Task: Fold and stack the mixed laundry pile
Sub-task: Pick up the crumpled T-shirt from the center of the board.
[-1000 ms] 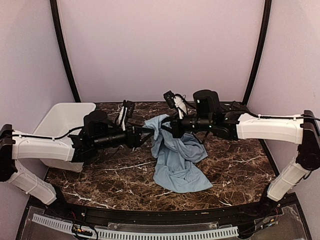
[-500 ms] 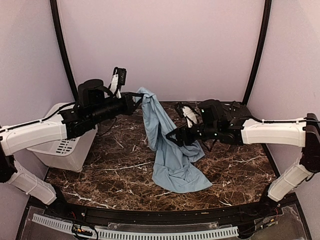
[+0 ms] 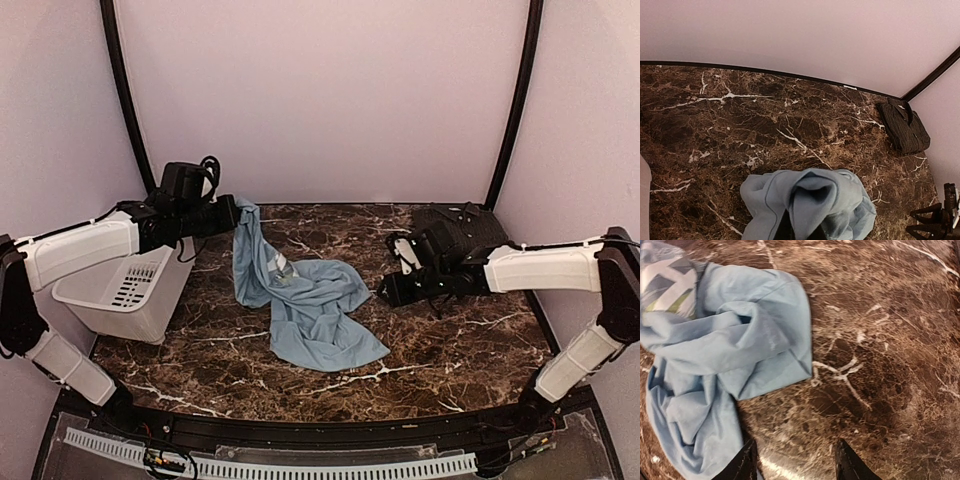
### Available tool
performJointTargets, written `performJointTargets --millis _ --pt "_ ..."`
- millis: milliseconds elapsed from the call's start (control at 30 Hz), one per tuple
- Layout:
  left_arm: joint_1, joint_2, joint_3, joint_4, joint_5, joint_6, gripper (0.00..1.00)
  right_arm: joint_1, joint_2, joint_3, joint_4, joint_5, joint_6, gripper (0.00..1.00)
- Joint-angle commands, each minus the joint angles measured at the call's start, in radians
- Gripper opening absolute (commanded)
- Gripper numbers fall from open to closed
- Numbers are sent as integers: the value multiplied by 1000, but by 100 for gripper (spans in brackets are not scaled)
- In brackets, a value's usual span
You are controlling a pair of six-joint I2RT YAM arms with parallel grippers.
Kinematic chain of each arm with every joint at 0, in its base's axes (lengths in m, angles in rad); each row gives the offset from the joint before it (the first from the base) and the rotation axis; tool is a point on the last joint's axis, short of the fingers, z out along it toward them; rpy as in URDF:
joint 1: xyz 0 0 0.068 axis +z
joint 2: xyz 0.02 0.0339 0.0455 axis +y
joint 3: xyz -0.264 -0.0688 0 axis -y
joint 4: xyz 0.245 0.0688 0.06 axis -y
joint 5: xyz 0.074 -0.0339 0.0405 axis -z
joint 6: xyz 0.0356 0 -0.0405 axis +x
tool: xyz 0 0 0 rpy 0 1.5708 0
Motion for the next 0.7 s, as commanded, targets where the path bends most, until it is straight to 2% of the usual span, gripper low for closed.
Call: performJointTargets --millis 0,200,467,667 --pt "1 -16 25 -3 24 5 0 -40 120 115 -13 26 26 49" --pt "5 -27 26 -2 36 22 0 -76 307 277 -36 -23 -24 47" --pt "8 -39 38 -5 30 51 0 -75 433 388 -41 -120 -86 48" --pt "8 -31 42 -4 26 57 0 -75 465 387 10 -287 -83 64"
